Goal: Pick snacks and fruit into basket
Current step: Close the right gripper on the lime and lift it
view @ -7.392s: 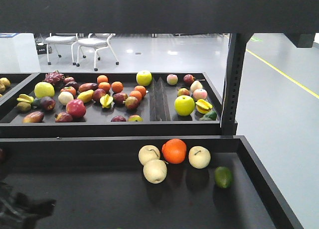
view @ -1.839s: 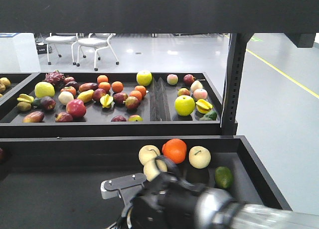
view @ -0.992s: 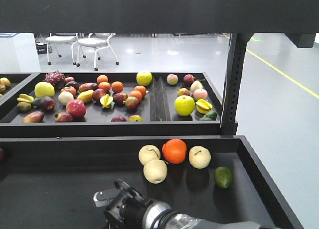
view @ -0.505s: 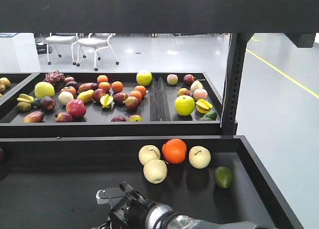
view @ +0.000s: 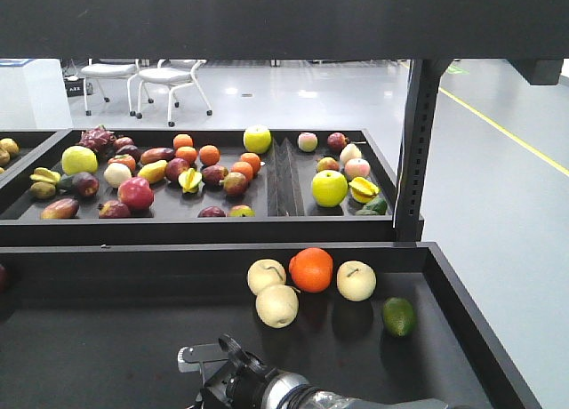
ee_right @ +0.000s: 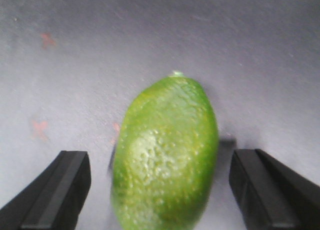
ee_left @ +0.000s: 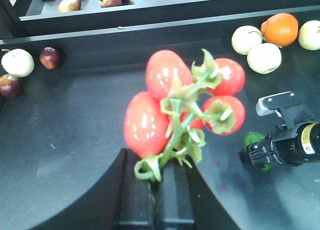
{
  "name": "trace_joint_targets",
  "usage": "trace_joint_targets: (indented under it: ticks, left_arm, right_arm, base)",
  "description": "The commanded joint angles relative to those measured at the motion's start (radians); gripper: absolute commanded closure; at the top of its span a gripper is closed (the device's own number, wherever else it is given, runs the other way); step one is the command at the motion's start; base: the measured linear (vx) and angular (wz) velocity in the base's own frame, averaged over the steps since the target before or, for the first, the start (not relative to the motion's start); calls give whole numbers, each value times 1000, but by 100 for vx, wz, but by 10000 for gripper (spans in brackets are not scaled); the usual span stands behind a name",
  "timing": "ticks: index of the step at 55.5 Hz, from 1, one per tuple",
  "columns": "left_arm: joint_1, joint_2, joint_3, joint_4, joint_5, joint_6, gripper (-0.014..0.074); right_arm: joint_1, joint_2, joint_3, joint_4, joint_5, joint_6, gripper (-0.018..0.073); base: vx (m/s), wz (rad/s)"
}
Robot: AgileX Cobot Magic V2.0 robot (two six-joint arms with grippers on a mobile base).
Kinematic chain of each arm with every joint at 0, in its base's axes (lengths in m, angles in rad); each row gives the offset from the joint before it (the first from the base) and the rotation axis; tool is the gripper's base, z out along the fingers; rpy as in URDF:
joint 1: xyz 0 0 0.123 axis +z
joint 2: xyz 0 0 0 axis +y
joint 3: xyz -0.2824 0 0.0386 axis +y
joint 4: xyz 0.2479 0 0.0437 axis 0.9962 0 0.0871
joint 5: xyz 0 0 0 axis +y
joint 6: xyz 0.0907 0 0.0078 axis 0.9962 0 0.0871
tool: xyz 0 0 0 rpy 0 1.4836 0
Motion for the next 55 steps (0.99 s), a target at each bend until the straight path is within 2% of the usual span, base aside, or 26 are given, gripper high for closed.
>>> trace_joint_targets:
  ticks: [1,8,14,31,41,55]
  left_arm:
    - [1,-3,-25,-12,-74,-2,601]
    - [1,-3,-25,-12,-75,-1,601]
    - [1,-3,-25,-12,-75,-1,601]
    - [1,-3,-25,-12,-73,-1,601]
    - [1,-3,-25,-12,-66,-1,601]
    - [1,-3,-25,-12,-63,-1,601]
  right_arm:
    - [-7,-63,-30,-10,-36,-15,-20]
    - [-7,-62,-30,-15,-39,-24,44]
    - [-7,-65,-30,-23,-45,-32,149]
    - [-7,-141,-30,-119,-11,-32,573]
    - [-7,-229,-30,-167,29,-36,571]
    - [-13,-356,-30,-234,167,-65,568]
  base:
    - [0,0]
    - [0,0]
    - [0,0]
    - [0,0]
    - [0,0]
    - [0,0]
